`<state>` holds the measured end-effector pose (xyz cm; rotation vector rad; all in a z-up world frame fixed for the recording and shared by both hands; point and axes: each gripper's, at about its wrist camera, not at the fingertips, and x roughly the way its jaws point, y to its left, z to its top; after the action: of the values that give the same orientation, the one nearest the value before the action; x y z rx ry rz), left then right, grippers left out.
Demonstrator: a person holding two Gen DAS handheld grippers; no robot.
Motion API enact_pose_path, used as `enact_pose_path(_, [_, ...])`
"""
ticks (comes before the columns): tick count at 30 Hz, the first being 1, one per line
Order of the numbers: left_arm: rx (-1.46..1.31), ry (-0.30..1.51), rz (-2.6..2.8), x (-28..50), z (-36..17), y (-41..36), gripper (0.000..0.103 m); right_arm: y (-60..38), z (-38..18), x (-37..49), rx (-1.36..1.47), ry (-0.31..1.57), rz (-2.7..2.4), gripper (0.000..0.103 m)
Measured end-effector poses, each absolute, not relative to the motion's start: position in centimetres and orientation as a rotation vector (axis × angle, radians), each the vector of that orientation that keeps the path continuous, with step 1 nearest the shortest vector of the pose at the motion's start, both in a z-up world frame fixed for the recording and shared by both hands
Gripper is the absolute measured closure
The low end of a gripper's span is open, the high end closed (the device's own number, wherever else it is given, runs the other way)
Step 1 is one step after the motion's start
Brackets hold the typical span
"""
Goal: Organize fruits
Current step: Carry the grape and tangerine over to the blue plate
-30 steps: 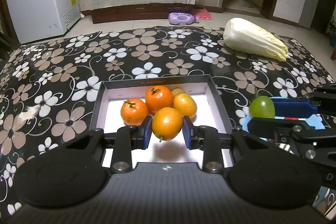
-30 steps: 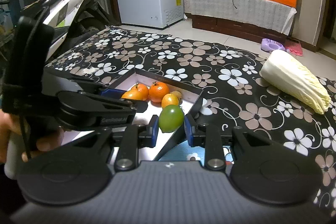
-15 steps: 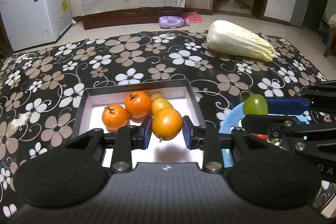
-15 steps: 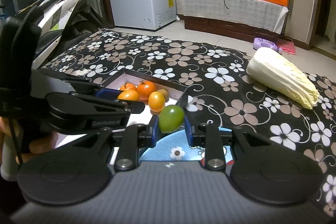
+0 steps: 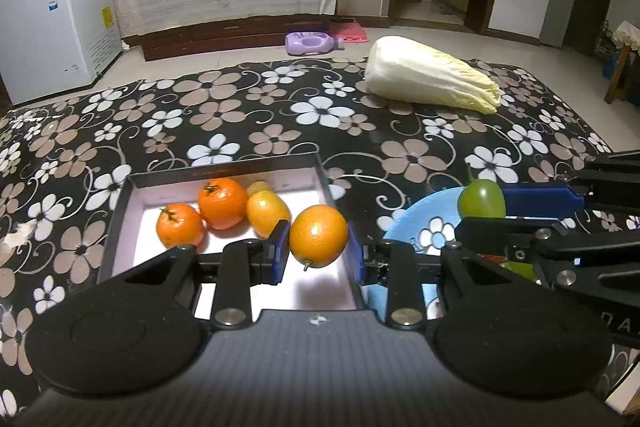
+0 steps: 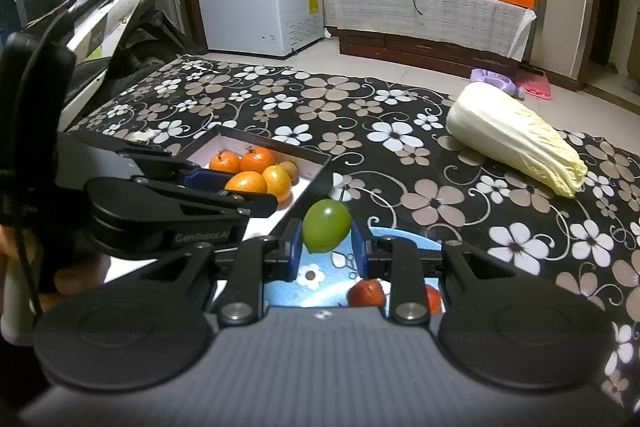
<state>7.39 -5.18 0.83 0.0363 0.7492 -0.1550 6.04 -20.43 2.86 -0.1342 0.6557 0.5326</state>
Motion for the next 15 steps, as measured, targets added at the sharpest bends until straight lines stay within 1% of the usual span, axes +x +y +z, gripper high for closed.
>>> enact_pose_path(15, [0.049,0.750,-0.209,7.4,0.4,-8.1,0.067,-23.2,2.7,5.6,-0.125,0.666,0.492,0.074])
